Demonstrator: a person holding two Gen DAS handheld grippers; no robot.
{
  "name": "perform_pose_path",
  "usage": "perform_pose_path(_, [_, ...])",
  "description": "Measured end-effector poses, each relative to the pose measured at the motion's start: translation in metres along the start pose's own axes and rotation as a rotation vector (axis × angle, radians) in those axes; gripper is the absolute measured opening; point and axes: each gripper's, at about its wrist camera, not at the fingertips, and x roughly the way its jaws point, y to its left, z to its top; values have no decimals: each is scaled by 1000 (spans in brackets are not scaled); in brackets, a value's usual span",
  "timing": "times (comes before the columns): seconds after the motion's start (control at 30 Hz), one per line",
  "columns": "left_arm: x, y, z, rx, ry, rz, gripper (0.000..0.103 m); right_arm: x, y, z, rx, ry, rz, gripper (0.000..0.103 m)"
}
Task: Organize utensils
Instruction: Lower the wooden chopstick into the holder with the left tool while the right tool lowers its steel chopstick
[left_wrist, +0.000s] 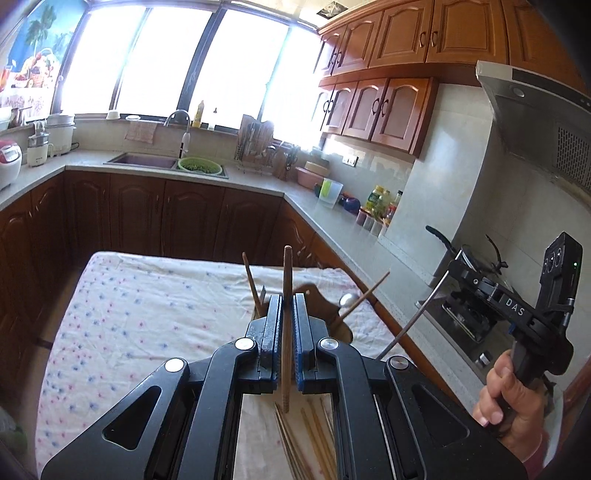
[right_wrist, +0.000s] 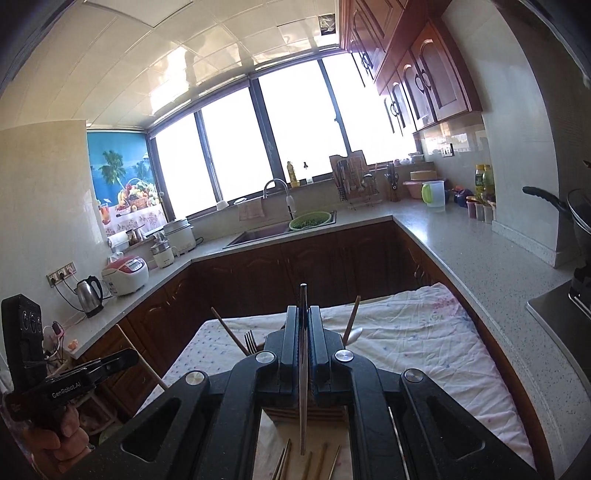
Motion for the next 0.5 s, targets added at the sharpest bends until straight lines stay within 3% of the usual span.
perform_pose_path(0.23, [22,-4,43,23,-101,13,4,28,0,32,-11,-61,-16,4])
perform_pose_path(0.5, [75,11,25,-22,-71,43,4,66,-16,19,14,-47,-55,4])
